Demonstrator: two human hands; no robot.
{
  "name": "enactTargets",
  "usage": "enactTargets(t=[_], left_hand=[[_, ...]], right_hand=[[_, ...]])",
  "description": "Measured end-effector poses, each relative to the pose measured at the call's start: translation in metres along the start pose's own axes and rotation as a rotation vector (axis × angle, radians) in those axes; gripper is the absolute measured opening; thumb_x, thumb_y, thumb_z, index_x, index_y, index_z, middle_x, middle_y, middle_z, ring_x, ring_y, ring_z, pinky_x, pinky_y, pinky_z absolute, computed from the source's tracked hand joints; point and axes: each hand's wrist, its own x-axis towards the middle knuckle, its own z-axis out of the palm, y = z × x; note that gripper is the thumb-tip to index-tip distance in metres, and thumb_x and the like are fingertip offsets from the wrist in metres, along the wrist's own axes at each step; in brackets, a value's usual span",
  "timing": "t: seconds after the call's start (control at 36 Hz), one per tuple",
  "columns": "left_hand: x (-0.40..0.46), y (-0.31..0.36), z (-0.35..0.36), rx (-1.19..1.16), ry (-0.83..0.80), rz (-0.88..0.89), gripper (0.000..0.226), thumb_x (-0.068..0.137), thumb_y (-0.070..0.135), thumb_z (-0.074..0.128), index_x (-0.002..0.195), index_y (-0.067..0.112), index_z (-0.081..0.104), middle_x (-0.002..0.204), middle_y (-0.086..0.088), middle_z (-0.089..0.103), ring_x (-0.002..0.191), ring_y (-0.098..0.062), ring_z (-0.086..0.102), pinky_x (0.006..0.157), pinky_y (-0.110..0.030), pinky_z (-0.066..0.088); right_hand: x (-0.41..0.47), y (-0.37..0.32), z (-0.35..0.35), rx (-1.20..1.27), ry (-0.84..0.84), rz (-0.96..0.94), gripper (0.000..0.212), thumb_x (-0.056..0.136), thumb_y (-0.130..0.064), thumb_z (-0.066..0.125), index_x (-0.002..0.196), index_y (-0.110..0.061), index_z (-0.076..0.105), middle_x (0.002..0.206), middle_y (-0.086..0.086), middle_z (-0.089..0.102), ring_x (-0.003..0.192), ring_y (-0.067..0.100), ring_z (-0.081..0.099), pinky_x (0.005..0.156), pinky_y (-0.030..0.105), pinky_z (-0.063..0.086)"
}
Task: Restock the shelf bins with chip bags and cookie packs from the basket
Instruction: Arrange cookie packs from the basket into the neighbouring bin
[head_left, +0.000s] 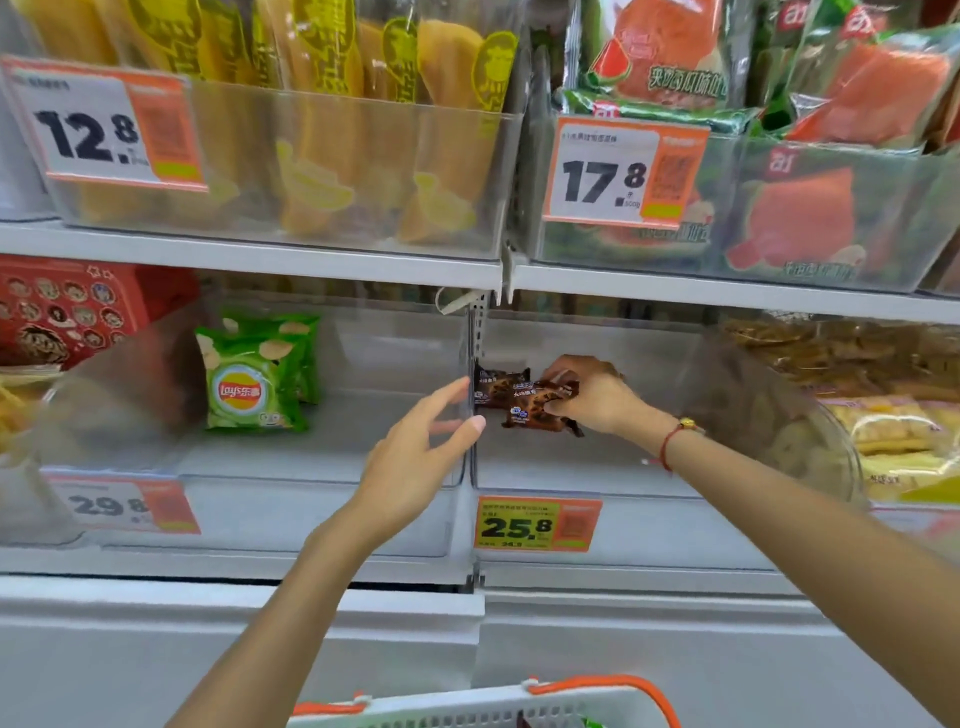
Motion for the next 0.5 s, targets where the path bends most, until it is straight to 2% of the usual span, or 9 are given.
enactTargets(t=[0.14,0.22,0.33,0.42,0.5], left_hand=[[0.006,-0.007,-0.002,-0.127,-0.039,0.001,0.053,0.069,0.075,0.051,0.120,0.068,0.040,0.126,0.044,0.045,0.115,0.010,0.052,0.101,-0.050,0.044],[0.008,-0.010,-0.001,-0.147,-0.041,0.018,0.054,0.069,0.074,0.051,0.121,0.066,0.041,0.125,0.045,0.045,0.113,0.011,0.053,0.100,-0.051,0.044],[0.009,-0.014,0.001,-0.145,-0.038,0.042,0.058,0.070,0.074,0.050,0.126,0.063,0.040,0.126,0.044,0.045,0.114,0.011,0.053,0.101,-0.050,0.044],[0.010,-0.014,0.001,-0.144,-0.042,0.049,0.060,0.070,0.074,0.050,0.128,0.061,0.039,0.128,0.042,0.045,0.115,0.011,0.052,0.101,-0.051,0.043],[0.010,-0.014,0.001,-0.147,-0.043,0.055,0.064,0.071,0.073,0.050,0.132,0.057,0.040,0.130,0.040,0.046,0.115,0.009,0.053,0.101,-0.052,0.043]], right_hand=[[0.039,0.002,0.037,-0.123,-0.030,0.016,0.033,0.085,-0.027,0.069,0.114,-0.025,0.055,0.119,0.003,0.063,0.101,0.026,0.061,0.081,0.033,0.051],[0.051,0.006,0.055,-0.155,-0.013,-0.031,0.026,0.087,-0.027,0.067,0.110,-0.027,0.054,0.116,0.001,0.063,0.100,0.023,0.060,0.080,0.032,0.049],[0.057,0.010,0.064,-0.259,0.037,-0.121,0.021,0.086,-0.025,0.067,0.107,-0.023,0.061,0.112,0.000,0.064,0.101,0.020,0.058,0.073,0.026,0.037],[0.058,0.010,0.059,-0.305,0.086,-0.188,0.022,0.083,-0.025,0.071,0.104,-0.020,0.066,0.110,0.000,0.062,0.104,0.020,0.054,0.073,0.026,0.035],[0.060,0.010,0.057,-0.331,0.064,-0.231,0.028,0.083,-0.027,0.072,0.109,-0.021,0.065,0.111,0.002,0.062,0.103,0.021,0.054,0.076,0.027,0.037]])
